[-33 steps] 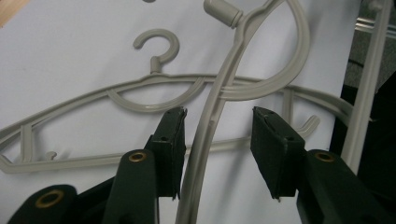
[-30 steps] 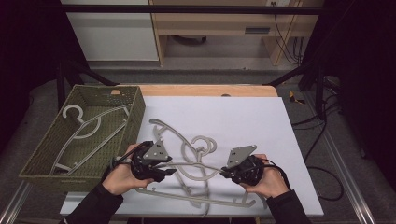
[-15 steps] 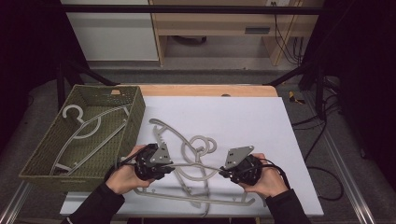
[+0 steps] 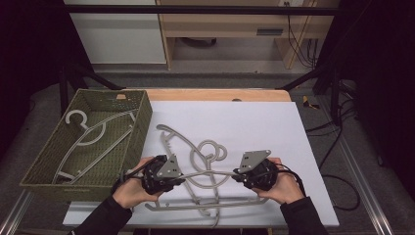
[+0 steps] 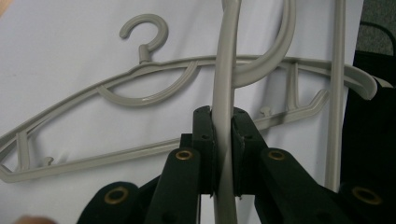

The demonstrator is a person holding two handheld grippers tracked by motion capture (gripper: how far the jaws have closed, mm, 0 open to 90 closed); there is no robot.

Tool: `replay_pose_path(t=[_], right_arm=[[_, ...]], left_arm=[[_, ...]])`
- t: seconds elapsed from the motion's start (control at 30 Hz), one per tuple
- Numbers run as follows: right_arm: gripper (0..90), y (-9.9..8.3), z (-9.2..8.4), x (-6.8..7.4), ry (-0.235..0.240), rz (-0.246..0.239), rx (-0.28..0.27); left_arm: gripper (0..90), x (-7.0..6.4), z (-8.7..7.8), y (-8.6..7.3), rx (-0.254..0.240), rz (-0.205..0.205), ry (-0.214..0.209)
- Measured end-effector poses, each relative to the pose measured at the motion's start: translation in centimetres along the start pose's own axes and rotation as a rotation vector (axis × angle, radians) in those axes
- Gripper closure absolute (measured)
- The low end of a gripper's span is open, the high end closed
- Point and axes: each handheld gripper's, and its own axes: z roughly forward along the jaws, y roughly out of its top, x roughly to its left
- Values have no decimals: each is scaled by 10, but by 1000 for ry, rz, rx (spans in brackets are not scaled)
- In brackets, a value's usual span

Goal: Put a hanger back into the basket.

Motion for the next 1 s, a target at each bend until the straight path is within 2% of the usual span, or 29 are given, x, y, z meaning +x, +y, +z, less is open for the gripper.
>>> replay_pose_path(t=[0.1,0.17,0.2,0.23,0.3,0.43,0.47,0.6,0.73,0.8,0.87,1.0], right_arm=[[707,-1,-4,-2,-24,31,-29],[668,-3,-9,-4,-45,62,-99],[636,-4,-12,-4,-54,71,-126],[604,-7,-17,-5,-59,104,-166],[560,-13,-24,-7,-63,153,-216],[463,-28,-32,-9,-99,275,-290],[441,-32,-33,-9,-106,293,-307],[342,-48,-37,-10,-153,381,-371],[245,-61,-40,-10,-200,429,-406],[203,-67,-38,-9,-226,447,-391],[183,-73,-35,-8,-232,470,-378],[117,-80,-30,-7,-260,496,-350]], left_arm=[[826,0,-2,-1,-17,-31,-1],[826,0,-3,-2,-23,-48,8],[826,0,-4,-3,-35,-74,16],[826,1,-5,-4,-37,-82,26],[826,3,-7,-6,-65,-130,45],[826,9,-14,-9,-125,-219,99],[827,9,-15,-9,-145,-250,111],[826,12,-24,-9,-171,-281,167],[826,17,-39,-9,-207,-290,209],[826,20,-48,-8,-213,-288,222],[826,23,-60,-8,-234,-297,241],[826,31,-80,-9,-241,-286,272]])
